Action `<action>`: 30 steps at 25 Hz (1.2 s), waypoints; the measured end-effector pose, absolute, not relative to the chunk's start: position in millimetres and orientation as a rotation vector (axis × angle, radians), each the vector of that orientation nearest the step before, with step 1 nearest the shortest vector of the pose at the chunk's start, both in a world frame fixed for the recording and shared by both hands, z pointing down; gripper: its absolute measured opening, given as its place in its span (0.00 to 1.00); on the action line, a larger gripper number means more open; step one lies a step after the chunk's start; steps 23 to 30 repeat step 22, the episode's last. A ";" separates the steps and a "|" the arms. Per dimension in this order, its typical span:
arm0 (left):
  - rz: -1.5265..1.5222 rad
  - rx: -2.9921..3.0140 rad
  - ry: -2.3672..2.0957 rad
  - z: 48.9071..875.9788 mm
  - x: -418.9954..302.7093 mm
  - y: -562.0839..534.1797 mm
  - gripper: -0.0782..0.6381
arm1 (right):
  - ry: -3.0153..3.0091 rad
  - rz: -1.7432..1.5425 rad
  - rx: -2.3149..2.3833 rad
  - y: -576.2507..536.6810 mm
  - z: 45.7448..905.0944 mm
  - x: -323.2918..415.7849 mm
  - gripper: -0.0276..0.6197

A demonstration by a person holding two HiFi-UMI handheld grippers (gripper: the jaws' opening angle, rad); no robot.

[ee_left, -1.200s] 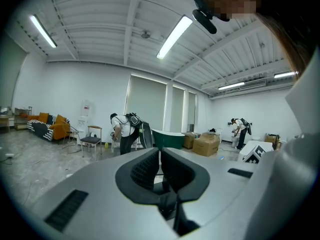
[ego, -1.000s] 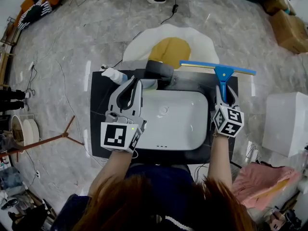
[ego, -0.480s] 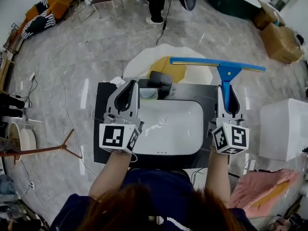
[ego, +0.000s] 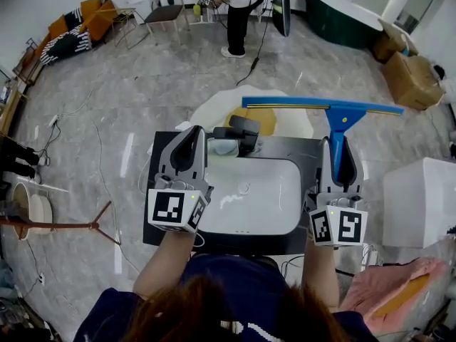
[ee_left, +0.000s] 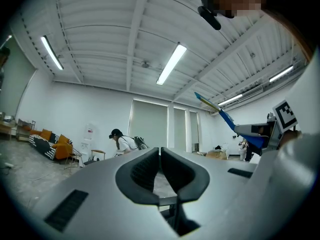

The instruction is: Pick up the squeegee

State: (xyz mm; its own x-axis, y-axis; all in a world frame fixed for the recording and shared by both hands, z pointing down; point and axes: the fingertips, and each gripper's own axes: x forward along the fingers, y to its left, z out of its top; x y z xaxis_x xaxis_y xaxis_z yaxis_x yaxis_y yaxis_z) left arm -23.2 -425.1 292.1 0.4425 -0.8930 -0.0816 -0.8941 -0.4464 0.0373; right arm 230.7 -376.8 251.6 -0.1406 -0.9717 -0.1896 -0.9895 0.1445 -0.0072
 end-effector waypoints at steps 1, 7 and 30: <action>0.144 -2.655 1.649 289.7 -26.0 -421.8 0.15 | 2.256 0.194 -1.951 -372.9 247.0 228.0 0.29; 0.169 -2.631 1.652 273.7 -39.3 -397.5 0.15 | 2.246 0.238 -1.926 -347.9 228.1 213.7 0.29; 0.177 -2.606 1.635 274.1 -43.1 -381.1 0.15 | 2.216 0.275 -1.945 -329.3 229.1 210.8 0.29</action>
